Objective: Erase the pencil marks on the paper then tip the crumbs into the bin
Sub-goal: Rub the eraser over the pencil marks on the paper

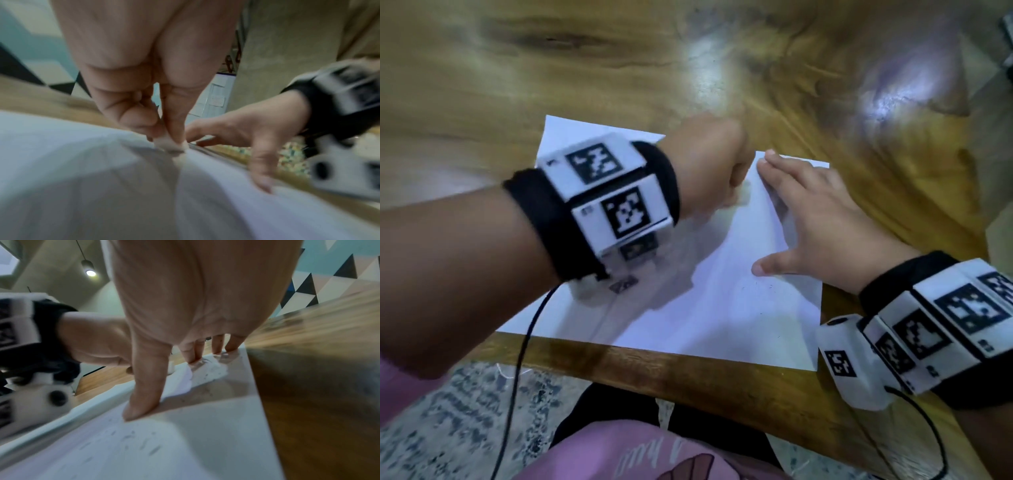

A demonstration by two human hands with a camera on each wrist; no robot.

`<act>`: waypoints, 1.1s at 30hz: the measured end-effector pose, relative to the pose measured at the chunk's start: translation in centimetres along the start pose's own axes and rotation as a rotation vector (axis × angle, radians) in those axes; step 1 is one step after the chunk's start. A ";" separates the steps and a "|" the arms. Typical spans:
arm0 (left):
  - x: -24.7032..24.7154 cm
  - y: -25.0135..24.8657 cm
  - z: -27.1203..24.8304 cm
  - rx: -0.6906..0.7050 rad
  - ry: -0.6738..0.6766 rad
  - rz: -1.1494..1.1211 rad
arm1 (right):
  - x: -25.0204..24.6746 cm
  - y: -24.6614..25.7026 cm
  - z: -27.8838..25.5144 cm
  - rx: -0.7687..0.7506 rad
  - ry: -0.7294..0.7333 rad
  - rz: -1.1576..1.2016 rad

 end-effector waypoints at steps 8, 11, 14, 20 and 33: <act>-0.2 0.0 -0.7 0.012 -0.008 -0.040 | 0.0 0.1 -0.1 -0.002 0.003 -0.009; -0.2 0.1 -0.6 0.008 -0.059 -0.049 | -0.1 0.0 -0.1 0.002 0.006 -0.006; 2.0 -0.3 -3.9 0.119 0.118 -0.073 | -0.1 0.0 -0.1 -0.001 0.013 -0.001; 0.9 2.1 -3.4 -0.073 0.098 -0.160 | 0.0 0.0 -0.1 -0.015 0.007 0.008; 0.7 2.0 -1.9 -0.030 0.131 -0.135 | -0.1 0.0 -0.2 -0.004 0.022 -0.002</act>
Point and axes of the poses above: each hand's wrist, its own z-axis towards the middle knuckle, its own x-axis out of the palm, y = z × x, the point moved 6 cm from there along z, towards the middle knuckle, and after that the axes turned 8 degrees about z, right-handed, at the moved point
